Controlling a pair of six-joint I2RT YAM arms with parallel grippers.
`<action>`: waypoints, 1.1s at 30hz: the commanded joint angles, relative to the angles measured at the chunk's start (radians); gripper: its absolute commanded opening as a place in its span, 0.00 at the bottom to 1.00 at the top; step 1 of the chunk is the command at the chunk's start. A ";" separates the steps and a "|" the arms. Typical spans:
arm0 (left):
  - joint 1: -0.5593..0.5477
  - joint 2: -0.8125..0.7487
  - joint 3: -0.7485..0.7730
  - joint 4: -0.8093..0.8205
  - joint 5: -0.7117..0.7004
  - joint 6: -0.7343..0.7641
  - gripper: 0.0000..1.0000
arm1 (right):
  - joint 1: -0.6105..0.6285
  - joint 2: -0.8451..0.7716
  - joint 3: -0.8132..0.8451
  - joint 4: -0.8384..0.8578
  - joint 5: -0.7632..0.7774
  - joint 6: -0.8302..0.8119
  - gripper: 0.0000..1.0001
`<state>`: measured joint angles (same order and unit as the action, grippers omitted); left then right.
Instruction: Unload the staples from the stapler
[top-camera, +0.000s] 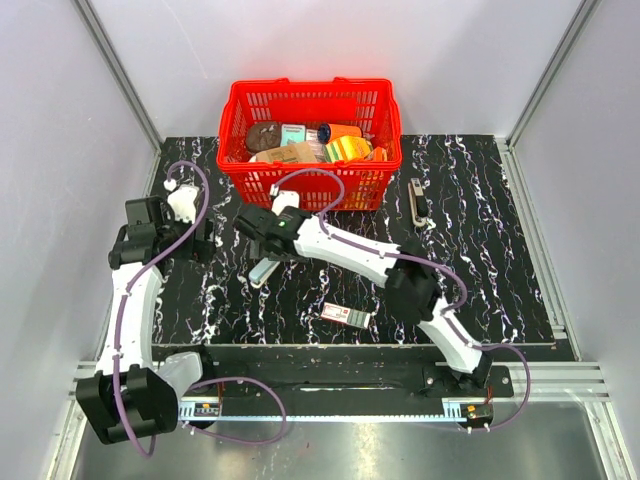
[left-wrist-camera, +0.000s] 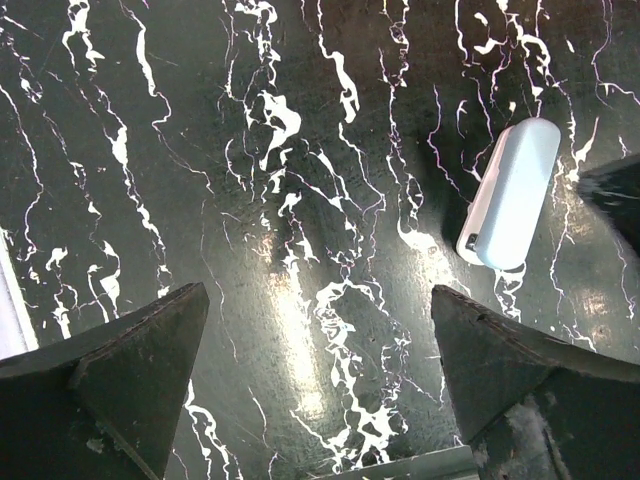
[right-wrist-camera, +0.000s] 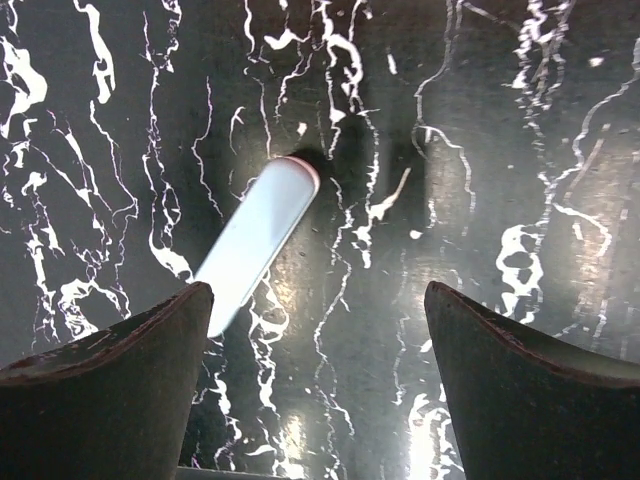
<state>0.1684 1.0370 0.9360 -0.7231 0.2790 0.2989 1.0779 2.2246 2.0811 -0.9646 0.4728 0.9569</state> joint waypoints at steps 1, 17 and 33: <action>0.029 0.005 -0.011 -0.004 0.080 0.054 0.99 | 0.005 0.121 0.209 -0.200 -0.030 0.094 0.94; 0.095 0.003 -0.071 0.025 0.071 0.066 0.99 | 0.024 0.260 0.336 -0.125 -0.065 0.163 0.86; 0.111 0.000 -0.123 0.053 0.046 0.088 0.99 | 0.024 0.342 0.367 -0.029 -0.066 0.172 0.77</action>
<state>0.2699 1.0447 0.8211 -0.7116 0.3256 0.3687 1.0924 2.5355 2.4035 -1.0191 0.3988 1.1061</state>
